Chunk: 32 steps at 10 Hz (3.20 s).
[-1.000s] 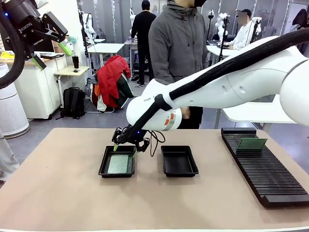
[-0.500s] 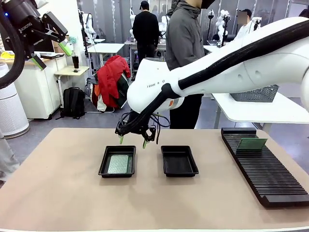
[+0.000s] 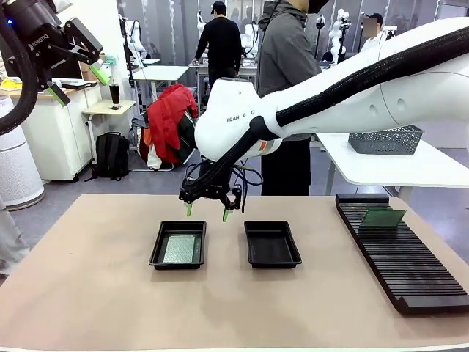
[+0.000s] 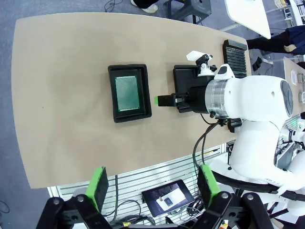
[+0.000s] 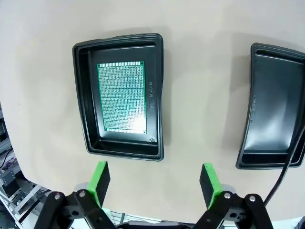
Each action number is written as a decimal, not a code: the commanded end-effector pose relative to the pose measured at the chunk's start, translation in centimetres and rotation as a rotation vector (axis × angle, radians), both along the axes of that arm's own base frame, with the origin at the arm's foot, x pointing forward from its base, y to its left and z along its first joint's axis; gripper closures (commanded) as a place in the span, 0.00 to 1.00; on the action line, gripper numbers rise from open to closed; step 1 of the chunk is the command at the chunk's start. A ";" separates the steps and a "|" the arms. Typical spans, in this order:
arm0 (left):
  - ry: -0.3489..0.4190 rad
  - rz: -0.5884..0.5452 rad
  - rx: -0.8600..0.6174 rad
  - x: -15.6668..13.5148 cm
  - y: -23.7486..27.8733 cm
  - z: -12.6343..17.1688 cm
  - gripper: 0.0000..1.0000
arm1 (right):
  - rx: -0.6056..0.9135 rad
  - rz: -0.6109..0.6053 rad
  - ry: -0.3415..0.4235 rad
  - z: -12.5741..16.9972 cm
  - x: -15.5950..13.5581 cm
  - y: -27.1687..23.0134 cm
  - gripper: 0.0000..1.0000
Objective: Inspect and transfer BCBs to ESD trays.
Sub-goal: Pick up the Blank PCB from the PCB Rack and place it in the left ESD tray, then pick up the ESD tray and place it on the left side of the table.
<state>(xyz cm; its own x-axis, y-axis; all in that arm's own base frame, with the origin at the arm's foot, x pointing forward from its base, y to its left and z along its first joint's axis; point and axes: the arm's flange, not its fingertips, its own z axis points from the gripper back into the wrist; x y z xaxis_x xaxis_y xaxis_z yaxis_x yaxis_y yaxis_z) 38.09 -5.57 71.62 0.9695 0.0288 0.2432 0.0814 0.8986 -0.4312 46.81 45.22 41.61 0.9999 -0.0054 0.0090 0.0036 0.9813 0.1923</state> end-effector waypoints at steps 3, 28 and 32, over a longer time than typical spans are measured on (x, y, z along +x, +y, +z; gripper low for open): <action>-0.004 -0.001 0.000 0.0 0.1 0.0 0.00 | 0.007 -0.002 -0.002 -0.1 -0.1 0.2 0.00; 0.117 0.069 0.187 6.0 -6.1 -16.9 0.00 | 0.466 -0.010 -0.044 3.1 -1.3 -9.3 0.00; 0.150 0.099 0.225 10.0 -7.3 -23.1 0.00 | 0.591 0.005 -0.025 2.7 -0.4 -11.8 0.00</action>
<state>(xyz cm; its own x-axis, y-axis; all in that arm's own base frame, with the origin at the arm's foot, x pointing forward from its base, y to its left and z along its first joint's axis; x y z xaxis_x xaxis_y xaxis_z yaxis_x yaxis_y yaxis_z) 47.10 -12.28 49.14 0.9926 0.0695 0.0997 -0.0424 0.9669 -0.2517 47.26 35.04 45.15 0.9988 -0.0333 0.0356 0.0002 0.7328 0.6805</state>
